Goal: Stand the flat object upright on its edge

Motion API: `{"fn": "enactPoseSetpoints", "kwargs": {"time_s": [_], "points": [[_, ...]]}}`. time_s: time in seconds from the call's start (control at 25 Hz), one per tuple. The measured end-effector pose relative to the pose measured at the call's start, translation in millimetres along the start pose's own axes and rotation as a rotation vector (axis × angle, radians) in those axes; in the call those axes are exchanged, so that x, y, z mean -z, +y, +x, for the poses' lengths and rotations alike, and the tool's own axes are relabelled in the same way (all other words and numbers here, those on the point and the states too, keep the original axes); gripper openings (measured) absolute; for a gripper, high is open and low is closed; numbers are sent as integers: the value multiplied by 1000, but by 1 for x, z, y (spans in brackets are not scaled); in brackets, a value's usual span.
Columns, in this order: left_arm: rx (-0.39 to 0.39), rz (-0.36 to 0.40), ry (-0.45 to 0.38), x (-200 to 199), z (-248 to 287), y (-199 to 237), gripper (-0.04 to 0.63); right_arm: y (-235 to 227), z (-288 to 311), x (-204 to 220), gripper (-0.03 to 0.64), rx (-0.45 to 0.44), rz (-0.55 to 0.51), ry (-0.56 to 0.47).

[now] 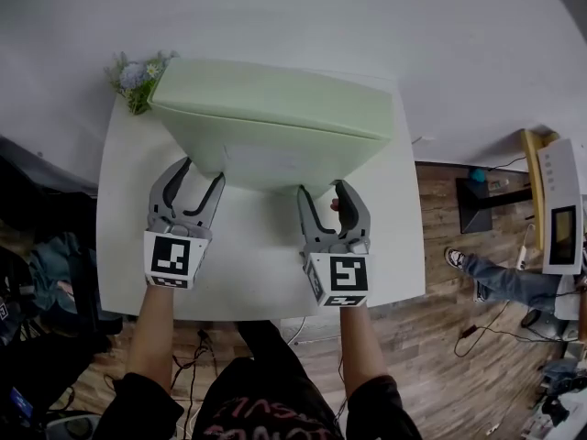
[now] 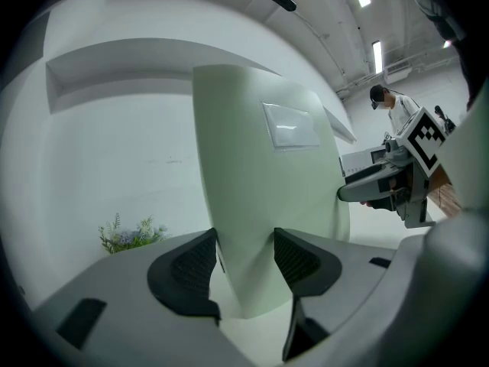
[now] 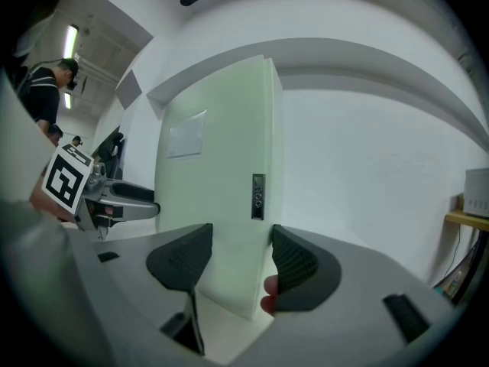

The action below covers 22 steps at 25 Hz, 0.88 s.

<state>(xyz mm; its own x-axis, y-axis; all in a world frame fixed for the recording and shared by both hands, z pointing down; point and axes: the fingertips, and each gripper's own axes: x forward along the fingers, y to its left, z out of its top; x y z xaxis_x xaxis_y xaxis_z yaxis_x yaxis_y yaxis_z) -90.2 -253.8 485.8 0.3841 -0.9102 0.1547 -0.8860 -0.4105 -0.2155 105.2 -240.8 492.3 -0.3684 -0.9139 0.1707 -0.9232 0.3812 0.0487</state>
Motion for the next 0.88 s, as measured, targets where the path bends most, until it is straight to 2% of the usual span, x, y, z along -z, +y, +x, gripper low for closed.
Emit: {"fn": "enactPoseSetpoints", "kwargs": {"time_s": [0.08,0.28,0.64,0.88], "points": [[5,-7,5,1,1,1,249,0,1,0,253,-1,0,1],[15,-103,38,4,-2,3,252,-2,-2,2,253,-12,64,22],[-5,-116,112,-5,-34,14,252,-11,-34,-6,253,31,77,80],[0,-125,125,-26,-50,4,252,-8,-57,-31,249,38,98,87]]}}
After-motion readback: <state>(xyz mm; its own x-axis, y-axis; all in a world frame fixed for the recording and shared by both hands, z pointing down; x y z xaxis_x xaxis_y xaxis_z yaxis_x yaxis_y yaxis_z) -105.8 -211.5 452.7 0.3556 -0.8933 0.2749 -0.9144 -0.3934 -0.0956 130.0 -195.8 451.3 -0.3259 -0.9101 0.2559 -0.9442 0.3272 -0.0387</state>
